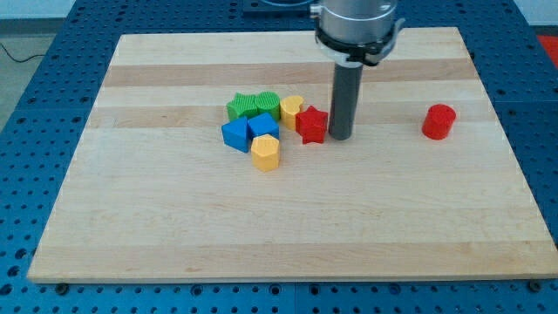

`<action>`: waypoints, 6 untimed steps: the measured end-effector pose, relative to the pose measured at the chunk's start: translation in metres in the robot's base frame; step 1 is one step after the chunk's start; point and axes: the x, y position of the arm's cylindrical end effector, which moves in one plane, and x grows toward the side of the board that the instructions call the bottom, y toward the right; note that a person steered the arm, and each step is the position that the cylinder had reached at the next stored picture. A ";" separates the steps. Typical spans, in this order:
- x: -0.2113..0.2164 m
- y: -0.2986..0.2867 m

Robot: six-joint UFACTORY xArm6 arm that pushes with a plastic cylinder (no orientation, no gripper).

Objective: Push the red star into the right of the blue cube

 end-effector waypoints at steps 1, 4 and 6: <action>-0.008 0.015; -0.008 -0.057; -0.007 -0.043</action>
